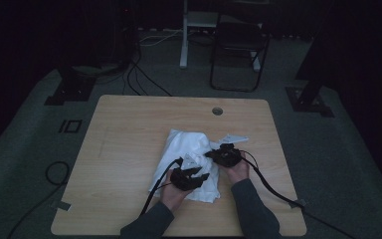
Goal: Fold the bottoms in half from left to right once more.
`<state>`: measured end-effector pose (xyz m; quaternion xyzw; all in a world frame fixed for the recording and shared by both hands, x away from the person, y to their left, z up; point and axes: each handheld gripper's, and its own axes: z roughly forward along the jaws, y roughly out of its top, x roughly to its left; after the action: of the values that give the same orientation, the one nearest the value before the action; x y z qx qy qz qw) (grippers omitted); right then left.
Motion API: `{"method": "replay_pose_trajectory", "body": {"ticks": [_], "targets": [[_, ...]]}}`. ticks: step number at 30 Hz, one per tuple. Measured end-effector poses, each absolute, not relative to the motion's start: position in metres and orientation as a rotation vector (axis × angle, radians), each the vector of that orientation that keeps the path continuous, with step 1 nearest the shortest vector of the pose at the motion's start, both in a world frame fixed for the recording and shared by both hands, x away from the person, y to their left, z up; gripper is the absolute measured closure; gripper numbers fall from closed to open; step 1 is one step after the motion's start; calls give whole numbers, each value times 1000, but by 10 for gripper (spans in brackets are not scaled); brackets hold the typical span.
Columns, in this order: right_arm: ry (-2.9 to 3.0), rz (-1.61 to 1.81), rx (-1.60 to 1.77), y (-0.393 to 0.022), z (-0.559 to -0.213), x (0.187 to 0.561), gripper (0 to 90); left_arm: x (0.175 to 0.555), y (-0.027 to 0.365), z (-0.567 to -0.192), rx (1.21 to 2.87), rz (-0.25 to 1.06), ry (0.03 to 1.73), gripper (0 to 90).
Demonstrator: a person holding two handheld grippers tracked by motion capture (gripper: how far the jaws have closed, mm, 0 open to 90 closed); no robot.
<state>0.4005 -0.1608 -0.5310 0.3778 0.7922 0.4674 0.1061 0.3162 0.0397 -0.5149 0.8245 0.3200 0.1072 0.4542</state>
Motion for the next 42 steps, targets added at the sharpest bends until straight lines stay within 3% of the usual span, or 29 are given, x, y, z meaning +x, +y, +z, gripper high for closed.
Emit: {"method": "replay_pose_trajectory", "body": {"ticks": [7,11,13,19,20,23,27,36,42], "targets": [[2320,1397,1156,-169,-538,401,824,310,87,-462,1927,421,789,566],[2320,1416,1179,-171,-542,402,821,332,116,-459,1912,509,910,599],[2323,1418,1176,-172,-543,402,818,343,124,-467,1933,491,960,608],[2322,1420,1183,-176,-540,402,773,345,109,-501,2038,436,924,607],[2311,1380,1189,-183,-538,401,710,344,100,-516,2069,446,922,612],[2292,1329,1202,-193,-535,399,631,346,92,-530,2092,452,913,619],[2238,1279,1234,-214,-525,397,579,345,87,-533,2115,497,905,628],[2088,1310,1268,-244,-493,394,583,341,84,-539,2103,551,898,636],[2105,1402,1161,-222,-472,395,529,341,84,-539,2099,555,903,635]]}}
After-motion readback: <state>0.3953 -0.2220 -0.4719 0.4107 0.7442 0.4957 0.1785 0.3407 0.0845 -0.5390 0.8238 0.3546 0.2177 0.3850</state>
